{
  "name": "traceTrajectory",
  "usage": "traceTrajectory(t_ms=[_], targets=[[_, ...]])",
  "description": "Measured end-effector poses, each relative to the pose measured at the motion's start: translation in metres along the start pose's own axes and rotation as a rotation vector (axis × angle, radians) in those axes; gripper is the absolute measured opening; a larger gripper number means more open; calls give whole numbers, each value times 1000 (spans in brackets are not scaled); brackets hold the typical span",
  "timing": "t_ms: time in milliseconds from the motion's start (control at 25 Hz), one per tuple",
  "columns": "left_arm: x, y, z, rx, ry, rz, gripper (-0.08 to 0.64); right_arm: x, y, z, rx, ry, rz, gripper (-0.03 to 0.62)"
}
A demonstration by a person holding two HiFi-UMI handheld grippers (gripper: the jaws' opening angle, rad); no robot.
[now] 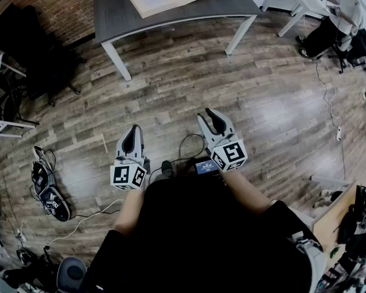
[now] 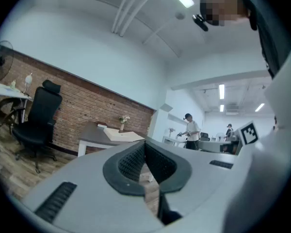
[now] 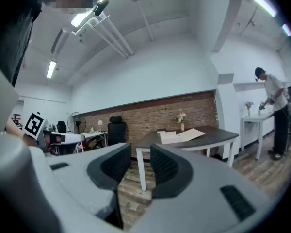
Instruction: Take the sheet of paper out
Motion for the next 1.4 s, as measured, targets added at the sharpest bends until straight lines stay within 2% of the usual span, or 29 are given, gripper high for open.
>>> traceTrajectory(t_ms=[120, 240, 320, 440, 840, 1240, 1400], targets=[[5, 4, 25, 49, 46, -21, -5, -9, -12, 3, -9, -39, 27, 127], [11, 8, 38, 61, 19, -45, -5, -4, -22, 16, 15, -6, 21, 127], [7, 11, 48, 80, 37, -40, -5, -2, -32, 24, 24, 26, 35, 127], [2, 15, 56, 102, 62, -33, -5, 3, -39, 31, 27, 23, 25, 127], [-3, 7, 59, 115, 55, -41, -5, 1, -46, 25, 13, 26, 34, 127], [-4, 1, 69, 102, 64, -27, -5, -2, -67, 30, 50, 14, 65, 127], [1, 0, 73, 104, 41, -36, -5, 2, -76, 35, 62, 37, 68, 127]])
Point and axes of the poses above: the fingertips, and each gripper's own axes: y forward along the fingers, z to its right, x out of its underside, the point moved 5 cm from there along -y, backward along the fingers, and after that the axes turned 5 degrees about x, right-handed, at the moved point
